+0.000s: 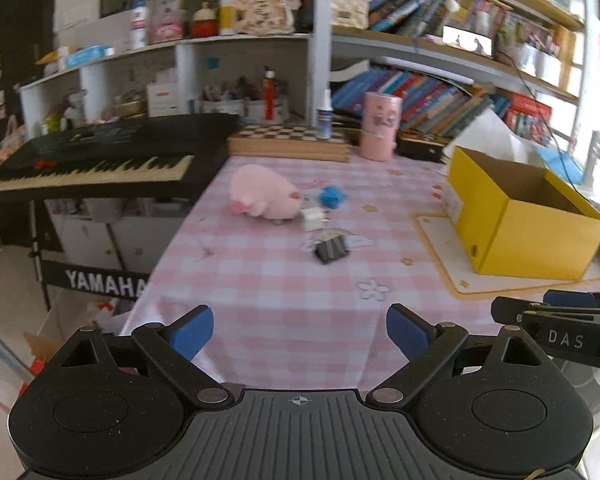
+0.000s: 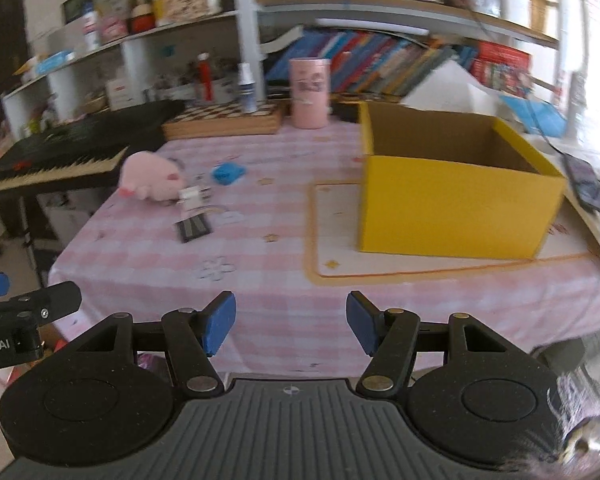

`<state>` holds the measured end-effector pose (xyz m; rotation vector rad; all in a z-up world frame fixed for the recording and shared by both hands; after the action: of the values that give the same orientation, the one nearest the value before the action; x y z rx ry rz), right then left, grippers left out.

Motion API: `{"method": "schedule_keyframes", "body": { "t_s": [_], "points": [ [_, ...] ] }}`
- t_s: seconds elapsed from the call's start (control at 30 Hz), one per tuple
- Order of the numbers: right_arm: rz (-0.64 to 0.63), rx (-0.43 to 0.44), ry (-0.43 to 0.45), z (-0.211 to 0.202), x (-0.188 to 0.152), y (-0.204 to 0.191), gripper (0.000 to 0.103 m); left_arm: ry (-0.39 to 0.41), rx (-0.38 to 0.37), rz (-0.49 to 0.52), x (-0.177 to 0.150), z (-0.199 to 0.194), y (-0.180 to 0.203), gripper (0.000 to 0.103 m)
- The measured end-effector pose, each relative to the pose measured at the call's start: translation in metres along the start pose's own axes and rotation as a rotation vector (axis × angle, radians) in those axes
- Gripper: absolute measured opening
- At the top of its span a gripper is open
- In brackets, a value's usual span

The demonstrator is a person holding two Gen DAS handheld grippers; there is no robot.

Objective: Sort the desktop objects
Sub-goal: 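Withdraw both open tools from the box back toward the table items, then lower the left tool onto the black binder clip and grasp it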

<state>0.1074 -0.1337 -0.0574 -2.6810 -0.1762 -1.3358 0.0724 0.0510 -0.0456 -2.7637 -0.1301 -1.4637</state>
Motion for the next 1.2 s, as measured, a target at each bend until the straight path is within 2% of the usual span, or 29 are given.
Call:
{"method": "schedule_keyframes", "body": {
  "t_s": [0.23, 0.63, 0.9, 1.2],
  "points": [
    [-0.058, 0.045, -0.006, 0.006, 0.006, -0.030, 0.059, -0.007, 0.031, -0.030, 0.001, 0.002, -0.020, 0.095],
    [-0.071, 0.010, -0.014, 0.015, 0.013, -0.020, 0.059, -0.056, -0.024, -0.028, -0.003, 0.027, -0.005, 0.095],
    [-0.073, 0.034, -0.010, 0.047, 0.035, -0.014, 0.059, -0.083, -0.010, -0.027, 0.007, 0.060, 0.004, 0.094],
    [-0.137, 0.093, 0.000, 0.093, 0.072, -0.012, 0.059, -0.141, -0.017, -0.043, 0.015, 0.117, 0.025, 0.092]
  ]
}}
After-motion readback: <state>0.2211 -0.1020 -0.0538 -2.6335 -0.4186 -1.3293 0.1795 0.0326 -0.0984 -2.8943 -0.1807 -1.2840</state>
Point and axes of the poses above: each gripper's, at about its wrist camera, not at the fingertips, and z roughly the way its jaws point, y to its right, x to its top, the point moved 8 cm from there along z, roughly the way its jaws point, and after that the axes turned 1 degree about y, right-handed, at the moved point
